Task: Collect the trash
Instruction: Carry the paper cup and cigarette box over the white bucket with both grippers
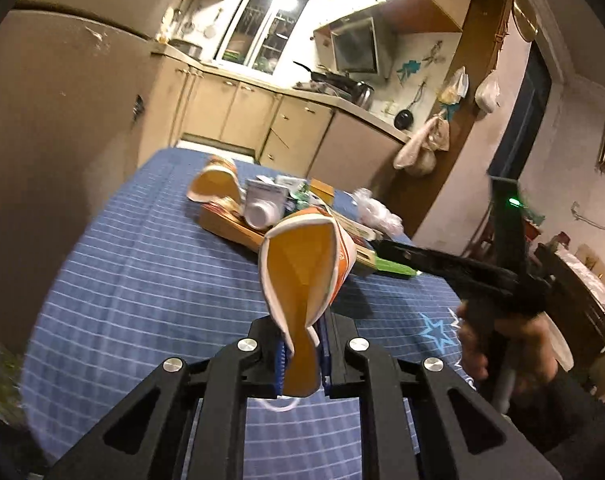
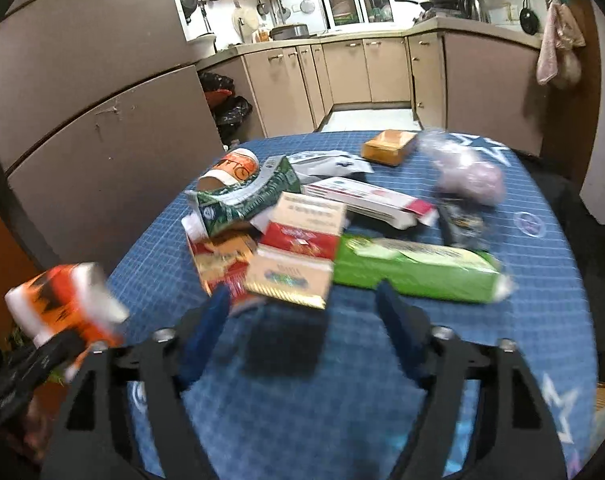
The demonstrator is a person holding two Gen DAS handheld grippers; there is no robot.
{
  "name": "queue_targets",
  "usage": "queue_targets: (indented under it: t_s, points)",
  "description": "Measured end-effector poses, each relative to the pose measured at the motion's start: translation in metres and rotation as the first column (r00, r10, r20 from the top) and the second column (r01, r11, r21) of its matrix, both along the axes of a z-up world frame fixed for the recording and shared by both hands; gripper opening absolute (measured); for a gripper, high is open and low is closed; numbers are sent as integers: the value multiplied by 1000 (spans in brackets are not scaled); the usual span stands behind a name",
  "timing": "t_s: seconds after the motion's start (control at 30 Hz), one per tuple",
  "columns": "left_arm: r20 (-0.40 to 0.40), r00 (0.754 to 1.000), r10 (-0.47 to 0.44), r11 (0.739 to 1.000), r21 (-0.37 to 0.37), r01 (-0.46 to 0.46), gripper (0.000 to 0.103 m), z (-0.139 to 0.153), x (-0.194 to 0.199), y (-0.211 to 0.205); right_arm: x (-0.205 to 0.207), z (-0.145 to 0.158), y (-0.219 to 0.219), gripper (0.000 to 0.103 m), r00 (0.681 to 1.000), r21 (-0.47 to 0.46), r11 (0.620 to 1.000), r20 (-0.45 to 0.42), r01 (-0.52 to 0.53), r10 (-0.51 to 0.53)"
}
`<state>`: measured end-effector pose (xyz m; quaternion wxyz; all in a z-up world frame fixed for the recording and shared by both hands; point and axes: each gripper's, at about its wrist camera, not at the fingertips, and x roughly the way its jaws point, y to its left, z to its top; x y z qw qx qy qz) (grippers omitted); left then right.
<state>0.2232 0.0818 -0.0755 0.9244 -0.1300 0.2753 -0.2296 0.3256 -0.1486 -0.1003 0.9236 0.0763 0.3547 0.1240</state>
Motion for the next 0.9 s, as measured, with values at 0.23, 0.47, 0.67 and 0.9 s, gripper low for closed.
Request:
queue_targets:
  t_s: [0.23, 0.47, 0.67, 0.9]
  points:
    - [-13, 999, 33, 999, -8, -33, 15, -3, 2, 19, 43, -22, 14, 58, 994, -17, 1000, -107, 24, -26]
    - [-4, 1000, 15, 1000, 3, -15, 15, 0, 2, 11, 22, -15, -4, 54, 997, 95, 995, -73, 27, -20]
    - [20, 995, -93, 994, 51, 92, 15, 12, 2, -35, -40, 11, -44, 54, 997, 129, 989, -5, 78, -78]
    - [51, 950, -309, 950, 65, 306, 15, 29, 3, -125, -141, 46, -127, 54, 959, 67, 962, 87, 266, -271]
